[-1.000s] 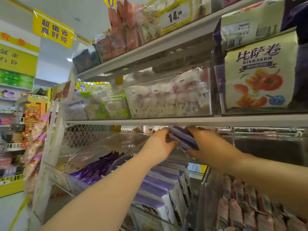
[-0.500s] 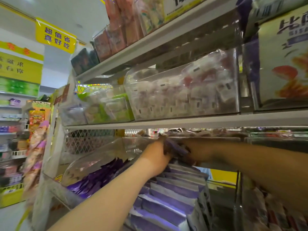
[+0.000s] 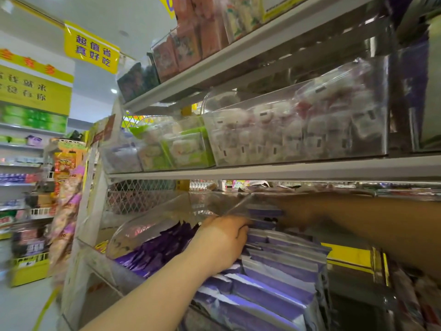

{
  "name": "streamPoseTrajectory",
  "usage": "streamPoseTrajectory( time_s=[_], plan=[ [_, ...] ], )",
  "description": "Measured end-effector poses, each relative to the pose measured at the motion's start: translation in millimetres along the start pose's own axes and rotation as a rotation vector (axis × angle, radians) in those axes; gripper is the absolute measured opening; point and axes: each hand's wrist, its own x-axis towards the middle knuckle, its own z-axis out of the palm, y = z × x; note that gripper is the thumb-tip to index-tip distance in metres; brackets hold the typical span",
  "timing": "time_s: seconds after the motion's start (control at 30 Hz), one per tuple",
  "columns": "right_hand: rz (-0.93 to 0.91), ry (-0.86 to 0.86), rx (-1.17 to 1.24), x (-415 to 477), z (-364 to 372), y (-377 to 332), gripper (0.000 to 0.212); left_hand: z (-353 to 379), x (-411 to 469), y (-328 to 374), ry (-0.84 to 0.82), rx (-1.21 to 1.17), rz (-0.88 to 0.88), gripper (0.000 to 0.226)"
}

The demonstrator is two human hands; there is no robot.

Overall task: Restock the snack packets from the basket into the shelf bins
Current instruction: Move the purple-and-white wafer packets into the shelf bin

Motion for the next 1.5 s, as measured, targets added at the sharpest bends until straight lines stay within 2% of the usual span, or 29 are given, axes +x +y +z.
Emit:
streamPoseTrajectory(
  time_s=[0.07,0.1,0.17,0.23,0.3,0.33,0.4,0.47,0.53,0.63,0.7,0.8,0.87,0.93,1.03,1.07,1.13,1.2,1.27,1.3,1.4,1.5],
  plan=[
    [0.025,-0.007,-0.003,-5,-7,3,0.055,0,-1,0,0.011,0.013,-0.004,0.033],
    [0.056,-0.085,0.018,-9,-13,4,0.043,0,-1,0,0.019,0.023,-0.003,0.034],
    [0.174,-0.346,0.079,-19,-17,4,0.017,0,-2,0,0.04,0.035,0.003,0.033],
    [0.265,-0.517,0.002,-25,-10,3,0.021,1,-3,0,0.061,0.044,0.013,0.033],
    [0.279,-0.566,-0.122,-28,0,3,0.031,2,-3,0,0.068,0.051,0.017,0.033],
    [0.263,-0.495,-0.167,-27,5,5,0.032,2,-4,0,0.067,0.052,0.016,0.033],
    [0.217,-0.224,-0.174,-29,8,8,0.028,2,-3,0,0.06,0.049,0.011,0.034],
    [0.169,-0.094,-0.154,-28,6,8,0.014,1,-3,0,0.058,0.049,0.011,0.034],
    [0.145,-0.023,-0.115,-21,4,6,0.022,1,-4,1,0.06,0.044,0.011,0.034],
    [0.158,0.272,-0.045,-16,-5,5,0.034,0,-5,2,0.066,0.025,0.001,0.034],
    [0.129,0.366,-0.008,-11,-4,5,0.034,0,-5,2,0.062,0.029,-0.004,0.034],
    [0.077,0.236,-0.014,-6,0,-2,0.028,0,-6,3,0.058,0.032,0.003,0.034],
    [0.049,0.134,0.075,-5,0,-6,0.028,-1,-6,3,0.062,0.032,0.009,0.033],
    [0.01,0.088,0.207,-5,-2,-8,0.028,-1,-5,3,0.064,0.026,0.006,0.033],
    [0.002,0.047,0.559,-3,-2,-7,0.027,0,-6,3,0.064,0.031,-0.004,0.033],
    [0.021,0.048,0.587,-3,-2,-6,0.028,0,-6,3,0.066,0.032,-0.004,0.034],
    [0.042,0.033,0.499,-1,-1,-3,0.023,1,-6,2,0.067,0.026,0.0,0.034],
    [0.018,-0.083,0.44,-2,1,0,0.016,2,-6,2,0.069,0.016,0.0,0.033],
    [-0.011,-0.199,0.411,-5,4,0,0.021,2,-5,1,0.06,0.005,-0.012,0.033],
    [-0.026,-0.196,0.334,-8,4,-1,0.021,1,-5,1,0.045,-0.001,-0.026,0.033],
    [-0.094,-0.034,0.087,-15,-5,-4,0.029,-8,-1,4,-0.012,-0.096,-0.096,0.032],
    [-0.078,0.114,0.095,-34,-21,-18,0.032,-31,-10,10,0.012,-0.209,-0.158,0.031]
  ],
)
